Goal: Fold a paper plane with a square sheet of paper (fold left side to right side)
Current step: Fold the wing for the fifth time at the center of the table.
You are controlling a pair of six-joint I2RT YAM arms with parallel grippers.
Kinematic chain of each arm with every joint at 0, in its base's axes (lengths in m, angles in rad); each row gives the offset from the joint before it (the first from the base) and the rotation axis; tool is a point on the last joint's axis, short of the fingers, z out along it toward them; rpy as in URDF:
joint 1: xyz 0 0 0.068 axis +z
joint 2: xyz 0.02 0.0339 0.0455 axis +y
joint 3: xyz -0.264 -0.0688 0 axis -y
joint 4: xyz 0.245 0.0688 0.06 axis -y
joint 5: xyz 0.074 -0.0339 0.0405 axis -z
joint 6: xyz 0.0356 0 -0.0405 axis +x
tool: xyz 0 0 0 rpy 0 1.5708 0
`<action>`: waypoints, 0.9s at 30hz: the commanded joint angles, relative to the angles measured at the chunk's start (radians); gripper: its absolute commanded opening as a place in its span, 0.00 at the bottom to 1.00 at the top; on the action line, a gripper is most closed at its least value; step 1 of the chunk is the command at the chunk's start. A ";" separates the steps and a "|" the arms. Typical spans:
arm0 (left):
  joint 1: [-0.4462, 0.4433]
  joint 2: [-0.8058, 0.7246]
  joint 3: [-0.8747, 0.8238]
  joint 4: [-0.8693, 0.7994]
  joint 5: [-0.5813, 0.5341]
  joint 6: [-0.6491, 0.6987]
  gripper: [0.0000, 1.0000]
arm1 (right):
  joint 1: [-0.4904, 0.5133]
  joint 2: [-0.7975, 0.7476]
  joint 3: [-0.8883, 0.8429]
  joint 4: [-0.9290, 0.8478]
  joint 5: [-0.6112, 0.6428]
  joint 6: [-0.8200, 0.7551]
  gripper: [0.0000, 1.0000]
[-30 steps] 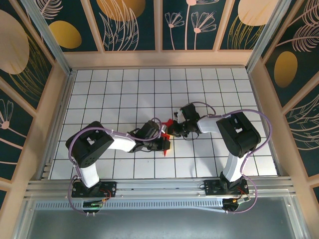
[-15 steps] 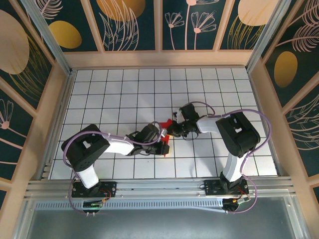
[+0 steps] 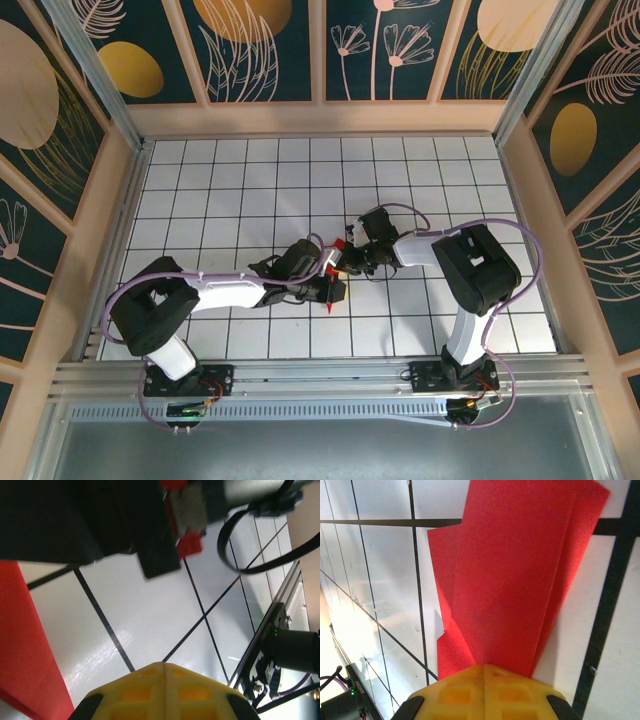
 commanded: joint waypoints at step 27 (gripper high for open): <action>-0.011 0.078 -0.107 0.096 0.037 -0.043 0.03 | 0.023 0.098 -0.038 -0.162 0.176 -0.031 0.00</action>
